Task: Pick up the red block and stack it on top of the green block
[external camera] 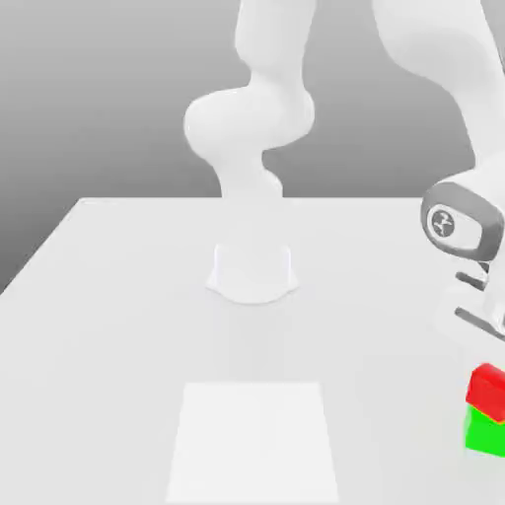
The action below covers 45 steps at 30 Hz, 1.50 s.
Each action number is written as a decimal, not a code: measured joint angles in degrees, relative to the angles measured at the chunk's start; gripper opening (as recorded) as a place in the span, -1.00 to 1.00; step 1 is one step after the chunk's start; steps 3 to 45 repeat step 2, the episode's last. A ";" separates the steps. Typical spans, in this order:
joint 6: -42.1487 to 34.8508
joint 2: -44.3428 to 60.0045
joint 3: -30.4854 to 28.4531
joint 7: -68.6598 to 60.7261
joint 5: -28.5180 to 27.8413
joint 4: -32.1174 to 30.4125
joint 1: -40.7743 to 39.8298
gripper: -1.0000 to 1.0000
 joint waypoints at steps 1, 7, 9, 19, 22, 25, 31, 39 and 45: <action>0.00 0.00 0.00 0.00 0.00 0.00 0.00 1.00; 0.00 0.00 0.00 0.00 0.00 0.00 0.00 1.00; 0.00 0.00 0.00 0.00 0.00 0.00 0.00 1.00; 0.00 0.00 0.00 0.00 0.00 0.00 0.00 1.00; 0.00 0.00 0.00 0.00 0.00 0.00 0.00 1.00; 0.00 0.00 0.00 0.00 0.00 0.00 0.00 1.00; 0.00 0.00 0.00 0.00 0.00 0.00 0.00 1.00; 0.00 0.00 0.00 0.00 0.00 0.00 0.00 1.00; 0.00 0.00 0.00 0.00 0.00 0.00 0.00 1.00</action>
